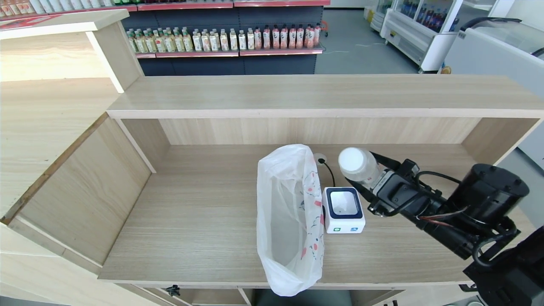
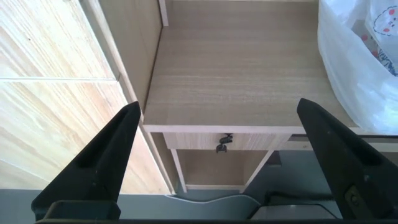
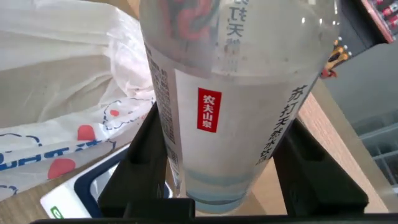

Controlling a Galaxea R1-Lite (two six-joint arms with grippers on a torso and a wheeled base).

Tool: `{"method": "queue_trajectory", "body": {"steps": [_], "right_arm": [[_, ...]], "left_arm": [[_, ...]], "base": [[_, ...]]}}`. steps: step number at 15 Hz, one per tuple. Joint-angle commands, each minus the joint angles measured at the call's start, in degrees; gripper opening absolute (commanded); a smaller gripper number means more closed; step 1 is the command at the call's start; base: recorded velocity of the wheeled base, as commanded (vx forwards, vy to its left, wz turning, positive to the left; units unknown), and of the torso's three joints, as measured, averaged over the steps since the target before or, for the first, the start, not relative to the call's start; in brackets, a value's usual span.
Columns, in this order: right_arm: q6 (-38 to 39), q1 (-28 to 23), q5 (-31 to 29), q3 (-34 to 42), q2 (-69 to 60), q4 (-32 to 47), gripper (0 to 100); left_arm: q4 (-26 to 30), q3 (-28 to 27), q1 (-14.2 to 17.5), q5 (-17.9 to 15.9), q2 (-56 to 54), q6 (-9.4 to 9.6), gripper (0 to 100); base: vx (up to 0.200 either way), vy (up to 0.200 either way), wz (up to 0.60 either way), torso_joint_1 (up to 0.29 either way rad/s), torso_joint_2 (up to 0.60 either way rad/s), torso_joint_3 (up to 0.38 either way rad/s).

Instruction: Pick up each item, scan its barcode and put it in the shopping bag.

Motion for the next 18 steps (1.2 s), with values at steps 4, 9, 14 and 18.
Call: {"method": "queue_trajectory", "body": {"steps": [4,9,14,18], "right_arm": [[4.06,-5.49,7.40,-2.08,4.34,0.36,0],[10.30,-11.55,11.09,-2.87,9.78,0.36,0],[11.89,-10.76,16.89,-16.40,19.10,0.36,0],[12.85,-8.65,23.48,-28.27,25.96,0.36,0]], "left_arm": [[-0.03,0.01,-0.01,0.00,-0.02,0.02,100],[-0.03,0.01,-0.01,0.00,-0.02,0.02,100],[-0.03,0.01,-0.01,0.00,-0.02,0.02,100],[-0.03,0.01,-0.01,0.00,-0.02,0.02,100]], "base": [[0.000,0.000,0.00,0.000,0.00,0.000],[0.000,0.000,0.00,0.000,0.00,0.000],[0.000,0.000,0.00,0.000,0.00,0.000],[0.000,0.000,0.00,0.000,0.00,0.000]]}}
